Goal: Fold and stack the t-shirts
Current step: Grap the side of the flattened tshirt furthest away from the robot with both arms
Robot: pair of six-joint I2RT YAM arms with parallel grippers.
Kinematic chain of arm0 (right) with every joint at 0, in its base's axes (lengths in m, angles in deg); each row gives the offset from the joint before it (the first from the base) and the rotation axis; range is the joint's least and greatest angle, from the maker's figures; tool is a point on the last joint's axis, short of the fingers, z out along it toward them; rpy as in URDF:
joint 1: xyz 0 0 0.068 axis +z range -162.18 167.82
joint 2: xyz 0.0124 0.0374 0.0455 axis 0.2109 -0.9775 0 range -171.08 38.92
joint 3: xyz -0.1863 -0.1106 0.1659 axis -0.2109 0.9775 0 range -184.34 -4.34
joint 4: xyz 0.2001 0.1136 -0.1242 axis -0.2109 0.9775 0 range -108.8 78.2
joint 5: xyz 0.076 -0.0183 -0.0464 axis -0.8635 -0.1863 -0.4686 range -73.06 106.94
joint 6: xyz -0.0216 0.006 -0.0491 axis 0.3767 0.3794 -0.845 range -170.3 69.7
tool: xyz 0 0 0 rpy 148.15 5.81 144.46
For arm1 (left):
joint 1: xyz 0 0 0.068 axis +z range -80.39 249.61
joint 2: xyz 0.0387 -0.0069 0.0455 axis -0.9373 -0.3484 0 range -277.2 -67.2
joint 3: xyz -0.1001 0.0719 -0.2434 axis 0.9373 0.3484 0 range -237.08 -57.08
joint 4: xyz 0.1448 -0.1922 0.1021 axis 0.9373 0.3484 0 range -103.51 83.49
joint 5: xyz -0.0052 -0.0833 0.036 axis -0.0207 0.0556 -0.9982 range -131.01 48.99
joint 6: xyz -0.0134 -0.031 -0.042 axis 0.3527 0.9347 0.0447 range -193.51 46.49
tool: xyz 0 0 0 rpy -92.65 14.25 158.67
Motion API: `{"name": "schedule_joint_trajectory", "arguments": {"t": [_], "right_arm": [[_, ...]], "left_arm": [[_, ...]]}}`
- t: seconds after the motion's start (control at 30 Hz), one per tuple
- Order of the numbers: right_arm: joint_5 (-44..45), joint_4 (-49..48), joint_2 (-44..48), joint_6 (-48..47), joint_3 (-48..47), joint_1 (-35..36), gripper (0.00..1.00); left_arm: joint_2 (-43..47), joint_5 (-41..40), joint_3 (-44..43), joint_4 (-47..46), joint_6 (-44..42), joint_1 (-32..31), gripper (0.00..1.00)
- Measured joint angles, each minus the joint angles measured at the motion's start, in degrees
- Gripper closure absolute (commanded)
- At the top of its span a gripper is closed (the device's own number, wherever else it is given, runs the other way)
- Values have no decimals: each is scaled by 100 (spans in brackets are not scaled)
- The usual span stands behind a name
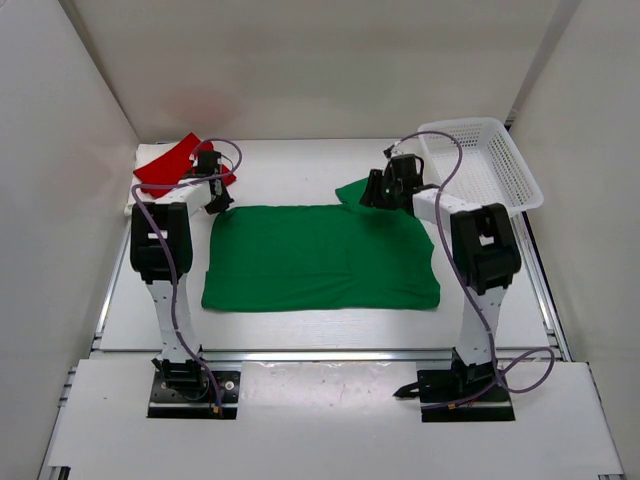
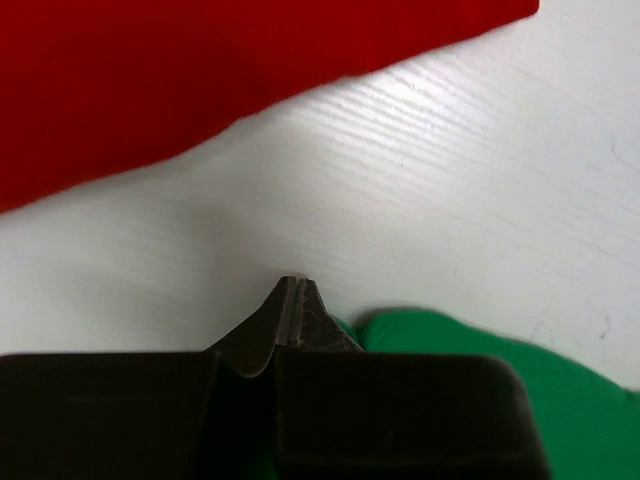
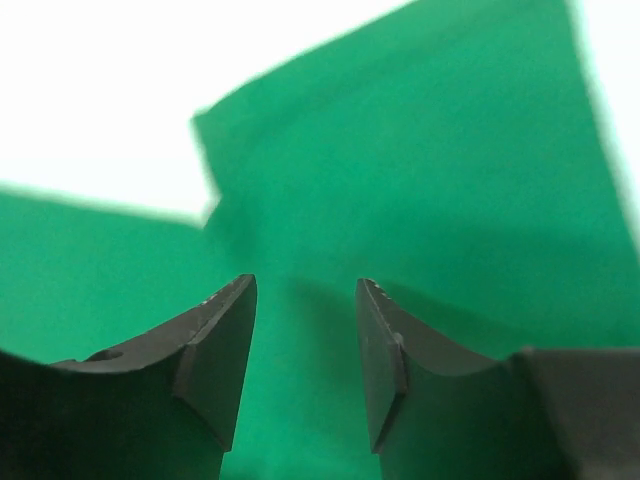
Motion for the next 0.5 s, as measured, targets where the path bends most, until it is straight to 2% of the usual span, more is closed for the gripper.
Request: {"name": "schedule_joint_trajectory", "arguments": {"t": [0.2,0.5], "right_arm": [[837,697,-1305,-258,-1952,-269,55],[1766,2605,-3423,-658,-5805,-286,56]], "left_arm": [[459,92,463,-271,216,-68,100],[1071,450,822,-728,483,22,100]]}}
